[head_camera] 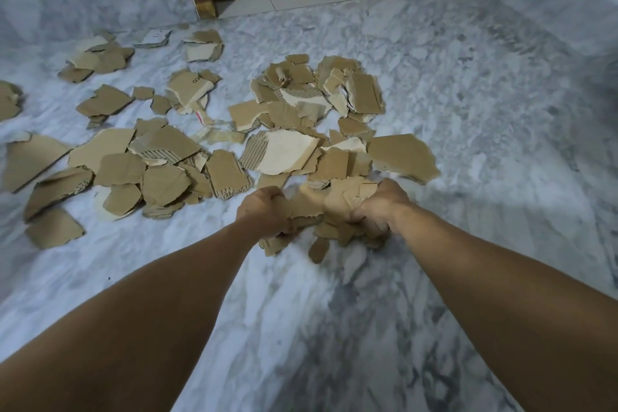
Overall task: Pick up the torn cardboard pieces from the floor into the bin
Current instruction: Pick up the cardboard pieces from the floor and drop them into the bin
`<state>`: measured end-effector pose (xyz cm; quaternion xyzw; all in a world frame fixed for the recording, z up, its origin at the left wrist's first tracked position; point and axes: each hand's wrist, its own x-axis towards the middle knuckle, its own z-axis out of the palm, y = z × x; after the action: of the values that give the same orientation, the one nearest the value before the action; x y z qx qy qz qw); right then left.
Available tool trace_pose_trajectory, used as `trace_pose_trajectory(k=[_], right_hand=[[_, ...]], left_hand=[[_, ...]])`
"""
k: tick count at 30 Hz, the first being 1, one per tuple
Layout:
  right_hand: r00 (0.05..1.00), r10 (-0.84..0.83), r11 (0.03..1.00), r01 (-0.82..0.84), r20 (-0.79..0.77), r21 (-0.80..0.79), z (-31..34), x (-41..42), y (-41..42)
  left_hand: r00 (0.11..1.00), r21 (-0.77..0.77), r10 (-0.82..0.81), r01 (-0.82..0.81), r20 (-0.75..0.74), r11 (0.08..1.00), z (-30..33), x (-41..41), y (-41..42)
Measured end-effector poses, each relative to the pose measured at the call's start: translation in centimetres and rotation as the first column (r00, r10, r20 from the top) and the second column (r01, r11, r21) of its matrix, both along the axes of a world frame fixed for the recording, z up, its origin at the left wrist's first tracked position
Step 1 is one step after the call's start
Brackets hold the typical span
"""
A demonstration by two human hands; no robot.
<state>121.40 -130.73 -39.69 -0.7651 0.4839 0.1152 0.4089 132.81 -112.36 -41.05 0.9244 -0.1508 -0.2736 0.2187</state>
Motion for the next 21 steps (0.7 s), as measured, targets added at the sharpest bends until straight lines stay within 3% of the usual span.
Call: trace_pose_trajectory(k=[5, 9, 16, 21], right_hand=[[0.998, 0.063, 0.997, -0.064, 0.014, 0.032, 2.0, 0.2, 0.6], [0.991, 0.120, 0.991, -0.122, 0.062, 0.045, 5.1, 1.0, 2.0], [0.962, 0.234, 0.970, -0.240, 0.139, 0.030, 11.4, 3.3, 5.4], [0.928, 0.283, 0.954, -0.299, 0.244, 0.030, 15.8, 5.8, 7.6]], left_hand=[[0.972, -0.178, 0.176, -0.203, -0.156, 0.963, 2.8, -0.3, 1.1], [0.949, -0.185, 0.242, -0.280, -0.200, 0.942, 6.6, 0.6, 2.6], [0.978, -0.123, 0.178, -0.191, -0.108, 0.974, 15.3, 1.5, 7.1], [0.946, -0.163, 0.324, -0.320, 0.002, 0.933, 21.0, 2.7, 11.9]])
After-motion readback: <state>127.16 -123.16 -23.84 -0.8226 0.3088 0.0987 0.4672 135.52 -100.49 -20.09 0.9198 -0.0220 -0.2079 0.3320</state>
